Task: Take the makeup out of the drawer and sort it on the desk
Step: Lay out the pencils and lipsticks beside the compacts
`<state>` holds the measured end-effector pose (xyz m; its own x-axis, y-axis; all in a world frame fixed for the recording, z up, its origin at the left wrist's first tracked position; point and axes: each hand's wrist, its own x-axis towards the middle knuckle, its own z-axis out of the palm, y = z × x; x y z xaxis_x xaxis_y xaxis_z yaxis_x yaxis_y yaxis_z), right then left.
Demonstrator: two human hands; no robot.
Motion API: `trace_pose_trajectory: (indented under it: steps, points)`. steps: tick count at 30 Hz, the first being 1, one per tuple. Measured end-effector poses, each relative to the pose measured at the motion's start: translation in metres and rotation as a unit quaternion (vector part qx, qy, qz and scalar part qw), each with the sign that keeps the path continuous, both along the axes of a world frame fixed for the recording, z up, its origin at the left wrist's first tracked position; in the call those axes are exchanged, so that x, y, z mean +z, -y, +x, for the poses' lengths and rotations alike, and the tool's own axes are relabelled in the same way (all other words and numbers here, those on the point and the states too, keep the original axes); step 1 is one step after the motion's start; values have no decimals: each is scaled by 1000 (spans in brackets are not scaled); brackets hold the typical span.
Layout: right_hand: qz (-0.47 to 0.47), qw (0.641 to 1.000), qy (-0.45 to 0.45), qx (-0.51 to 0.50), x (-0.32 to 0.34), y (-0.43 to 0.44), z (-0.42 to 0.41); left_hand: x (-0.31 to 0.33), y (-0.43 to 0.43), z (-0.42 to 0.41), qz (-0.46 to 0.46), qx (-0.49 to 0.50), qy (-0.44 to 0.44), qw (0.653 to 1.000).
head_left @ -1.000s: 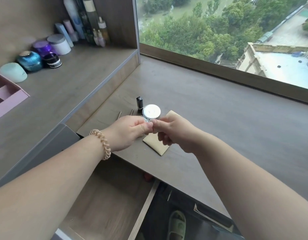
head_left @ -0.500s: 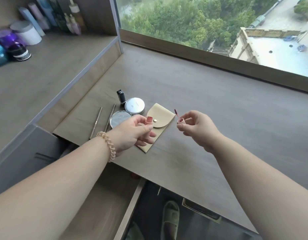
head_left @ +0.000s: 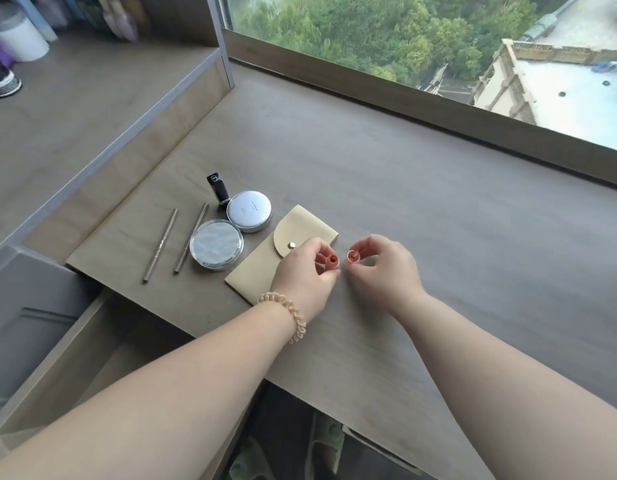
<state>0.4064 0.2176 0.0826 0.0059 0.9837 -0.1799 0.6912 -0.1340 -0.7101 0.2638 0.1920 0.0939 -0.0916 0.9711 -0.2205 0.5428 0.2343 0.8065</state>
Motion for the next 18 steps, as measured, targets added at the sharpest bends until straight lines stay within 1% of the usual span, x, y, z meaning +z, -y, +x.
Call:
trace_pose_trajectory:
  steps: [2,4,9,12,14,16,18]
  points:
    - [6,999,29,35,-4,-3,1,-5,-1,1,2,1,-14,1000]
    - [17,998,46,48,-8,-6,2,-9,-2,1,5,3,-22,1000]
    - [28,995,61,75,-9,-11,5,-13,-5,2,3,11,-31,999]
    - [17,992,72,106,-4,-12,11,-12,-6,2,-9,14,-29,999]
    - [11,988,63,141,3,-13,19,-9,-6,1,-18,12,-31,999]
    - [5,983,32,179,13,-13,25,-5,-5,-1,-28,2,-40,999]
    - [22,976,10,217,27,-13,28,0,-3,-5,-30,-12,-50,998]
